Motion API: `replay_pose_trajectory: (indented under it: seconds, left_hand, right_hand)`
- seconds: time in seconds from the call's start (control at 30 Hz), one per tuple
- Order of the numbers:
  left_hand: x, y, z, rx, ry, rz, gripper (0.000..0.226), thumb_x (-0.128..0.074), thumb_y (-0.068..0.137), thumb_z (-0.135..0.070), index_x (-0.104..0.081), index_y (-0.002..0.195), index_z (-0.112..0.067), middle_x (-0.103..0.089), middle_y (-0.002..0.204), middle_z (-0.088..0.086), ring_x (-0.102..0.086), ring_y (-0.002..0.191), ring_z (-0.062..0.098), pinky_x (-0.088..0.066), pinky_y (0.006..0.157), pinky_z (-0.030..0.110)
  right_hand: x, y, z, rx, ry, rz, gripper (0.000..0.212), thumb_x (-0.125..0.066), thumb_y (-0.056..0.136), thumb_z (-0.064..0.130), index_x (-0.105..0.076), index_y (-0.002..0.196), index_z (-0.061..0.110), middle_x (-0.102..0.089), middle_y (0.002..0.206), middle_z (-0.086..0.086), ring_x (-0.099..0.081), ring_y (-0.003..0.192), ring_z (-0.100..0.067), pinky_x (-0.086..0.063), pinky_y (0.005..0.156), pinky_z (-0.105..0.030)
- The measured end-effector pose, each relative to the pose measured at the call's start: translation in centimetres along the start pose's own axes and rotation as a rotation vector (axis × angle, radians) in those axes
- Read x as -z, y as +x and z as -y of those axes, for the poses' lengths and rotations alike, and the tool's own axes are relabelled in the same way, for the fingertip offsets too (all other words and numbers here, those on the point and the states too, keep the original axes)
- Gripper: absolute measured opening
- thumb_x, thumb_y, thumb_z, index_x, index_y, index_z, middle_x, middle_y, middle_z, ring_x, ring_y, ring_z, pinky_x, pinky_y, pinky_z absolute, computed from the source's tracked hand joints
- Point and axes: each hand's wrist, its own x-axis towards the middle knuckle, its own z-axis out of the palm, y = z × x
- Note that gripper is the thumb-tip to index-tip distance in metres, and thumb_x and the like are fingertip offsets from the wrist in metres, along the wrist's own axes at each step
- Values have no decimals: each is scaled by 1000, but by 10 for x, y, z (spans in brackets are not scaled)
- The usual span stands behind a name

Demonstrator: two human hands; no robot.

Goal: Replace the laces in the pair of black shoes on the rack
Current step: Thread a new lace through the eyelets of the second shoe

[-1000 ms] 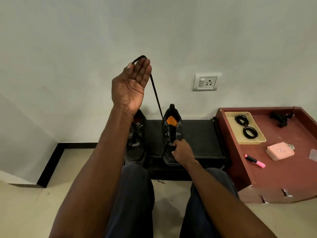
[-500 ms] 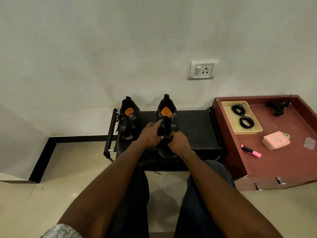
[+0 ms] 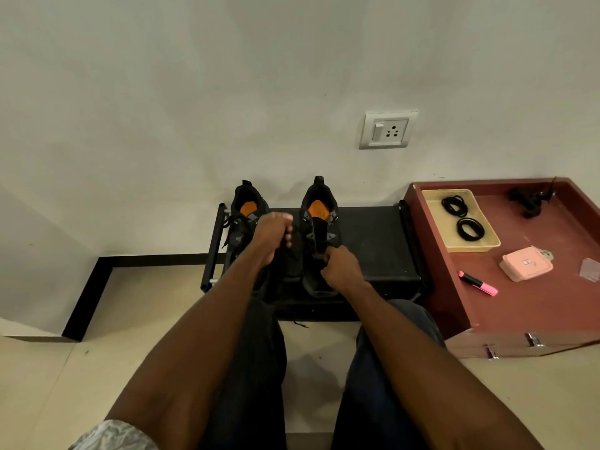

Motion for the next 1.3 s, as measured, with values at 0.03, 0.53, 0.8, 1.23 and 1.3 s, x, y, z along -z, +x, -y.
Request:
replay_pose_trajectory:
  seconds: [0.03, 0.53, 0.8, 1.23, 1.3]
  left_hand:
    - [1, -2, -13, -54, -4, -19, 10, -49, 99, -6, -58, 99, -10, -51, 70, 2, -44, 54, 11, -40, 48, 25]
    - [-7, -37, -130, -611, -69, -226, 13, -59, 93, -3, -60, 100, -14, -40, 43, -14, -34, 46, 8, -35, 51, 21]
    - [-8, -32, -135, -525, -203, -300, 16, -61, 87, -5, -63, 88, -20, -49, 61, -6, -39, 54, 10, -34, 58, 26]
    - [-5, -45, -135, -661, -360, -314, 21, -57, 88, 2, -56, 92, -19, -36, 55, 2, -27, 50, 15, -31, 56, 27]
    - [-7, -47, -135, -675, -366, -312, 21, -56, 88, 2, -56, 92, -19, -35, 55, 2, -26, 50, 15, -34, 59, 27]
  right_hand:
    - [0, -1, 1, -1, -1, -4, 18, -60, 89, 12, -58, 106, 7, -51, 121, -17, -54, 106, -35, -49, 92, -41]
    - [0, -1, 6, 34, -90, 13, 36, -57, 95, 18, -52, 127, 2, -50, 132, -21, -51, 118, -34, -42, 100, -38]
    - [-3, -4, 6, 14, -90, 28, 84, -59, 96, 19, -6, 160, 23, -46, 138, -24, -51, 122, -37, -44, 101, -42]
    - [1, -1, 10, -46, -19, 74, 83, -58, 94, 11, -9, 160, 22, -42, 141, -24, -47, 126, -41, -42, 104, -44]
    - [1, 0, 10, -44, -22, 75, 83, -58, 94, 12, -9, 161, 22, -42, 141, -24, -47, 126, -40, -42, 105, -43]
